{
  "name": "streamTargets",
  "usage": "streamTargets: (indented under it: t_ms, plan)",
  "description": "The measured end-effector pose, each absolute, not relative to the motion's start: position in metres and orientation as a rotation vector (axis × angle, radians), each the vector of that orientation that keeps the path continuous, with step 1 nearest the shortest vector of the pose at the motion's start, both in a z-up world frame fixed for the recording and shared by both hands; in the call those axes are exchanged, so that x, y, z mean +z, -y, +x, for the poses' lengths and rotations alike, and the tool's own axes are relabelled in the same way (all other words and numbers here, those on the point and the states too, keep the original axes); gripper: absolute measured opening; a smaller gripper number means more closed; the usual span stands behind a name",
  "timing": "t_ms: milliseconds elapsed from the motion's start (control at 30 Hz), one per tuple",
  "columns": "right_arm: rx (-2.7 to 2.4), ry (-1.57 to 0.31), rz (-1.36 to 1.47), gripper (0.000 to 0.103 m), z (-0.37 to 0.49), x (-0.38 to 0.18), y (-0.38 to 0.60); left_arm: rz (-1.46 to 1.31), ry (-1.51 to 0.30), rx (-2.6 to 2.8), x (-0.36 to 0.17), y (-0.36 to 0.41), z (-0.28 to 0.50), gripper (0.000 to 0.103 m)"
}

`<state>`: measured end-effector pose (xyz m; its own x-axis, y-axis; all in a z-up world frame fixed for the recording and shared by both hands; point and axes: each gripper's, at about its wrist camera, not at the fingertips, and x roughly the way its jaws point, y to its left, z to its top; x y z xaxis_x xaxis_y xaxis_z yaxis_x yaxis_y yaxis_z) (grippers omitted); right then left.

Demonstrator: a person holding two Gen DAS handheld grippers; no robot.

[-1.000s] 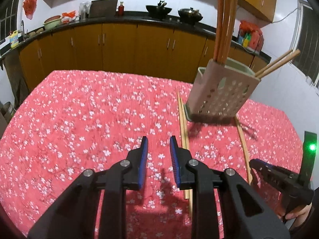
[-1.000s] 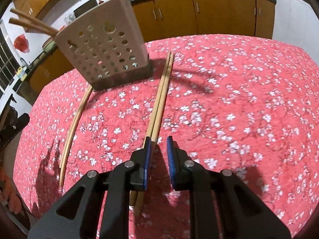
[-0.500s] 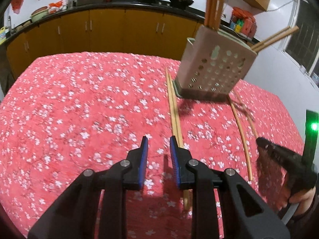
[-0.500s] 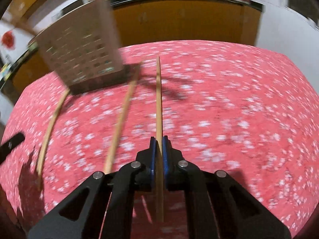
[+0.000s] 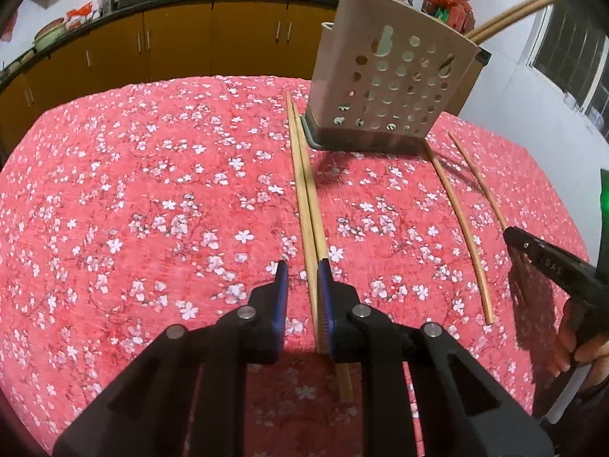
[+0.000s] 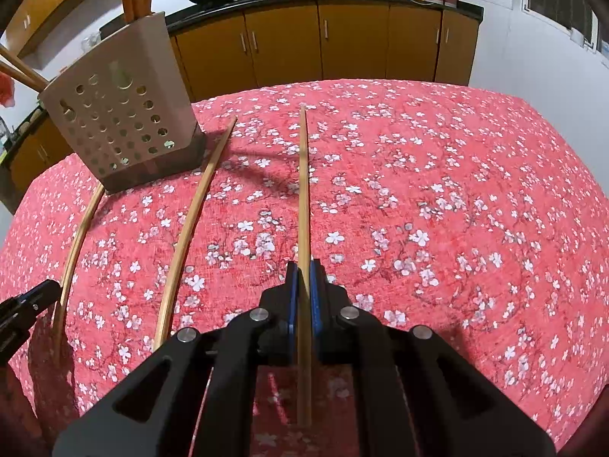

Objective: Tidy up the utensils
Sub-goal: 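Grasp a chopstick with the left gripper while the right gripper grasps another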

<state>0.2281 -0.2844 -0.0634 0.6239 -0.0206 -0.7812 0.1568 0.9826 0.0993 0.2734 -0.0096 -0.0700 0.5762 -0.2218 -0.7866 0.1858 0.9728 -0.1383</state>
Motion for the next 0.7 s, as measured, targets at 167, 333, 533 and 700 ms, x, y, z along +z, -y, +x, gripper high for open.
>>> streamTargets:
  t_ms: [167, 333, 533, 700]
  plan:
    - [-0.102, -0.891, 0.152, 0.008, 0.227, -0.064, 0.28, -0.016, -0.929, -0.228, -0.073, 0.016, 0.276, 0.017]
    - [-0.083, -0.891, 0.145, 0.008, 0.225, -0.064, 0.276, 0.01, -0.917, -0.195, -0.073, 0.023, 0.28, 0.016]
    - [-0.067, -0.887, 0.135, 0.008, 0.225, -0.065, 0.275, 0.015, -0.903, -0.121, -0.073, 0.017, 0.291, 0.008]
    - [-0.06, -0.878, 0.137, 0.008, 0.227, -0.065, 0.276, -0.026, -0.91, -0.056, -0.072, -0.014, 0.298, 0.008]
